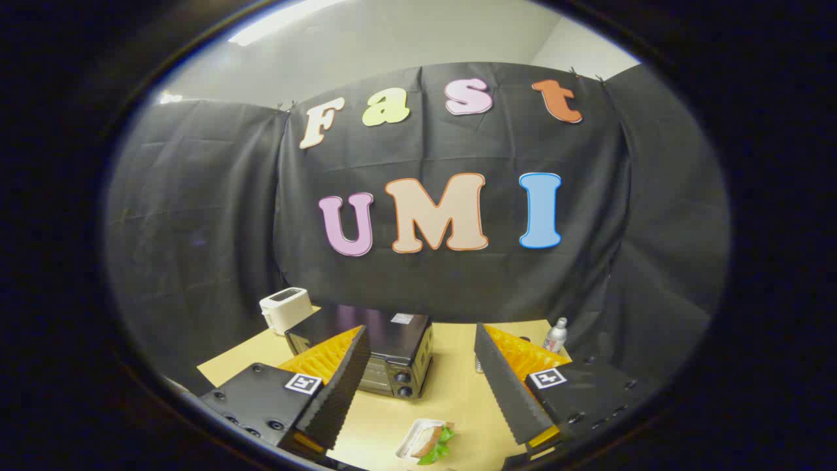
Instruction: Open the toaster oven, put the food inside, and close the toaster oven door.
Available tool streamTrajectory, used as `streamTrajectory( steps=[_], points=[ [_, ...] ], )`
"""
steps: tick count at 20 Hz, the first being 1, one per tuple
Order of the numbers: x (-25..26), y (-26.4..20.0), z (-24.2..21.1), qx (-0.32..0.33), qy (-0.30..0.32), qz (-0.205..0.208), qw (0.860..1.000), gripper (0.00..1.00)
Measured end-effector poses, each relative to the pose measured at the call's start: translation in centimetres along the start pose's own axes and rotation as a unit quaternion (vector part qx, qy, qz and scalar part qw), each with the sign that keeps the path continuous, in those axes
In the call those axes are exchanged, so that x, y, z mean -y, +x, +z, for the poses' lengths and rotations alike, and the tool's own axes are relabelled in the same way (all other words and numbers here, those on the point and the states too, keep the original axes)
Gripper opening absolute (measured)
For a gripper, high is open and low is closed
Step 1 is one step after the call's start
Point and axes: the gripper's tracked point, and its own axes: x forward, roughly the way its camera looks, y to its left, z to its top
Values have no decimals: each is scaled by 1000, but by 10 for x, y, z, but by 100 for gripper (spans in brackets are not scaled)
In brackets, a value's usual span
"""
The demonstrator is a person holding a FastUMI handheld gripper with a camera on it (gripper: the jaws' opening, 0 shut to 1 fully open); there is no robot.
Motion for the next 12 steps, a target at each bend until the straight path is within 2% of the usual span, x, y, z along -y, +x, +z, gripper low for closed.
streamTrajectory(
  steps=[12],
  points=[
    [-19, -2, 8, 12, -16, -14, 1000, 100]
  ],
)
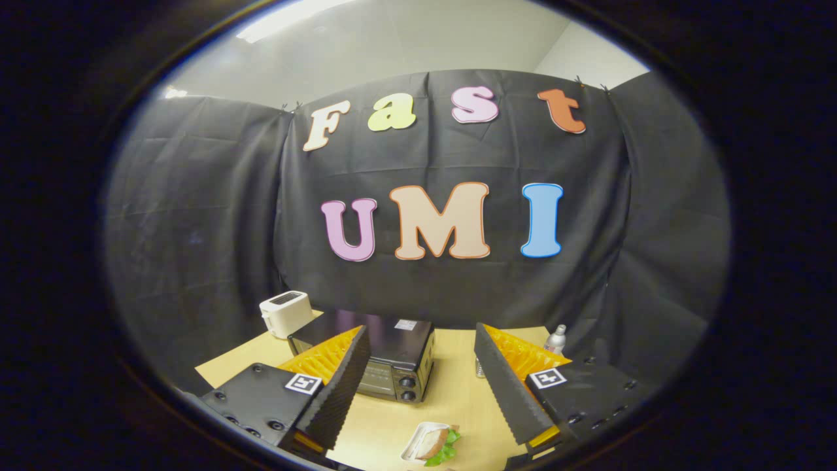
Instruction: Open the toaster oven, put the food inside, and close the toaster oven door.
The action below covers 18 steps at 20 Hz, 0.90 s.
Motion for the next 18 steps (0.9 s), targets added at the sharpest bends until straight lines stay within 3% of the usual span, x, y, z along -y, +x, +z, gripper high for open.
streamTrajectory(
  steps=[8, 18],
  points=[
    [-41, 12, -17, 2, -9, -1, 1000, 100],
    [-134, 56, -84, 0, 22, 8, 1000, 100]
  ],
)
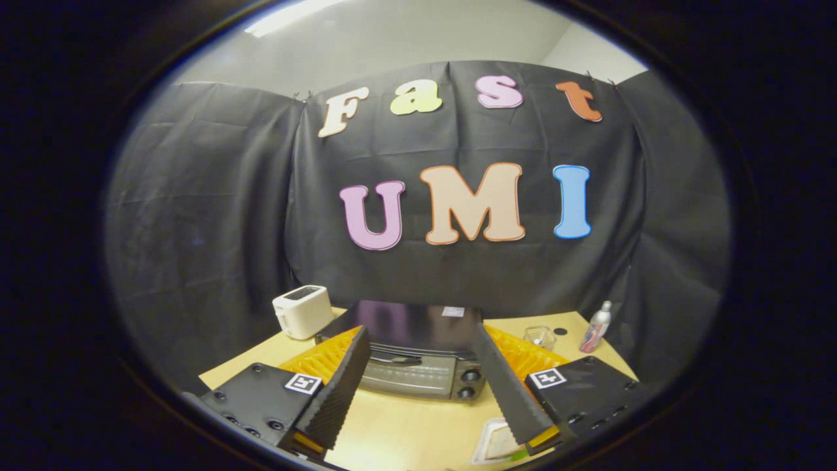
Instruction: Open the toaster oven, put the food inside, and close the toaster oven door.
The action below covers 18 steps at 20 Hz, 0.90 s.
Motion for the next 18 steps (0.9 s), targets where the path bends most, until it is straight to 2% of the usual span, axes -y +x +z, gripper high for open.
streamTrajectory(
  steps=[6, 9, 13, 18],
  points=[
    [-47, 70, -78, -21, 0, 9, 1000, 100],
    [-66, 106, -103, -28, 1, 17, 999, 100],
    [-77, 144, -112, -10, -8, 8, 1000, 100],
    [-70, 166, -115, 2, -15, -25, 1000, 100]
  ],
)
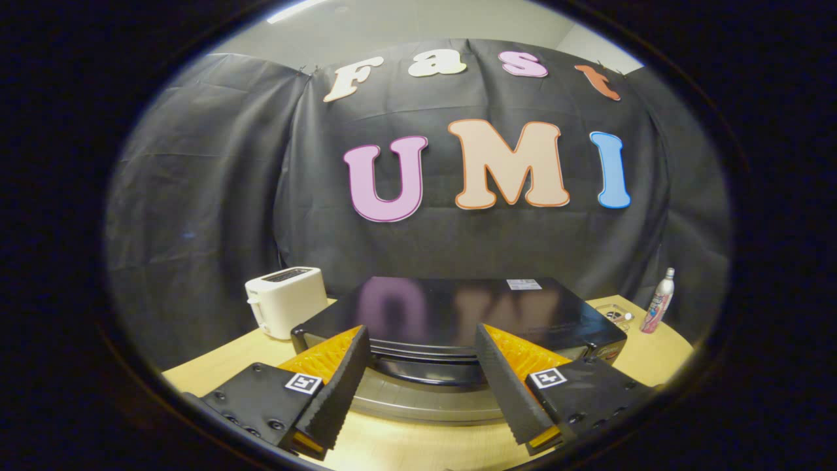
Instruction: Open the toaster oven, put the food inside, and close the toaster oven door.
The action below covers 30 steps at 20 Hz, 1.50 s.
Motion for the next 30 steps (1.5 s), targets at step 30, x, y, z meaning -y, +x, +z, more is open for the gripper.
streamTrajectory(
  steps=[30],
  points=[
    [-5, -130, -105, -53, 50, -35, 997, 99]
  ],
)
